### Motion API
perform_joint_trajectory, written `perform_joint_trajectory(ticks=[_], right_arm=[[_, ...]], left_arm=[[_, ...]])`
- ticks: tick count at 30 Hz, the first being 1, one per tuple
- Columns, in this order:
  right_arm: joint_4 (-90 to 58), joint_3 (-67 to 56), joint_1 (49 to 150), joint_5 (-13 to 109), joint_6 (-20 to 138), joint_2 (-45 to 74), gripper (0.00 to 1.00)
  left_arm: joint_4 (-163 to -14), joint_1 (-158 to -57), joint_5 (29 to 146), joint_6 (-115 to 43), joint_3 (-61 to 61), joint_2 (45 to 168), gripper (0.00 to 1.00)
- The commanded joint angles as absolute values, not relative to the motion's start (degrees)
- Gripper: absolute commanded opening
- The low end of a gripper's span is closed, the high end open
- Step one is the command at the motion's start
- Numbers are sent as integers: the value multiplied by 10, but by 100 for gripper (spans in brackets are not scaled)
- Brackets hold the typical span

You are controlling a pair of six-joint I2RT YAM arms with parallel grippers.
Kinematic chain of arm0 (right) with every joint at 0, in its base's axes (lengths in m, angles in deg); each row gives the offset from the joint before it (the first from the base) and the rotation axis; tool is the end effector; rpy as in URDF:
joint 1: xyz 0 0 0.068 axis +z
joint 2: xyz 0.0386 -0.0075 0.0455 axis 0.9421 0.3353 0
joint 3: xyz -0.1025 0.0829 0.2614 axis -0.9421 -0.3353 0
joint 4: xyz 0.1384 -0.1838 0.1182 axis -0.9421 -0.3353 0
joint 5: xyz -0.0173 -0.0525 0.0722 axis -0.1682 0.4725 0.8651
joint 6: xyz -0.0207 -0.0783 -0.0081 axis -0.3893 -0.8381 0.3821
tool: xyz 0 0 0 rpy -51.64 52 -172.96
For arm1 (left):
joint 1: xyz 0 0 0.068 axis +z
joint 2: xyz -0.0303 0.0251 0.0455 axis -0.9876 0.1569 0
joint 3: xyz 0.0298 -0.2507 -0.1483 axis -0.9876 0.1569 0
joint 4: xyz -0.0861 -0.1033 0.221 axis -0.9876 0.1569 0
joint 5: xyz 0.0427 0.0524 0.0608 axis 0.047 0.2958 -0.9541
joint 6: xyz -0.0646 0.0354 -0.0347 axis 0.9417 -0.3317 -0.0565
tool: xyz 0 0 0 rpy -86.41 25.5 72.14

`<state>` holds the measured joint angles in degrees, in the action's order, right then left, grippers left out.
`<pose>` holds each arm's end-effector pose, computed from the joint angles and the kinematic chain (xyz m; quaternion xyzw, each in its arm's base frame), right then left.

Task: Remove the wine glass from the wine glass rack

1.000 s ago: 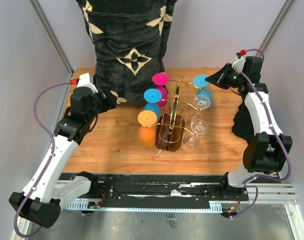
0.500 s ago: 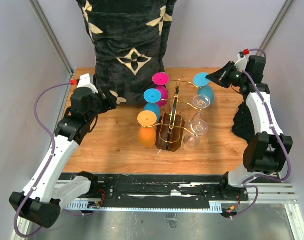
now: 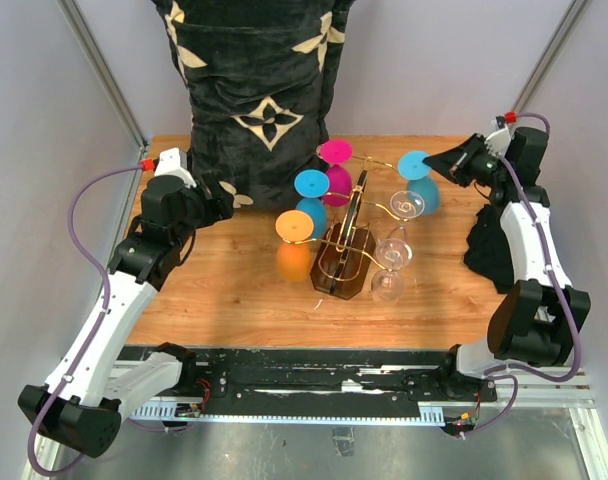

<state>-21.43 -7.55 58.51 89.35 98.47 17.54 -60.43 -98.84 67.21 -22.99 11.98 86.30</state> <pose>0.3593 -0.0214 0.3766 0.1381 0.7574 0.4787 0.4221 0.2193 -0.0554 0.3789 -0.1052 0.8122 -0.1247 0.5601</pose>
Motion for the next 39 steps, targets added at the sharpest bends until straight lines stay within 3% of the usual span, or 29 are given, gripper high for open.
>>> perform_joint_trajectory(ticks=[1,7,20,29,35,39], right_arm=[[-146,-90,621,934,1027,165,1],[-142,-49,663,932,1046,207,1],[-137,-42,644,903,1027,200,1],[-83,63,620,878,1046,278,1],[-250,220,603,843,860,348,1],[-296,241,603,770,693,356,1]], left_arm=[[-622,-991,682,-227,125,864,80],[-617,-991,672,-234,126,861,79],[-612,-991,657,-244,130,850,80],[-612,-991,659,-245,128,850,80],[-613,-992,647,-254,125,849,81],[-612,-991,648,-255,130,852,81]])
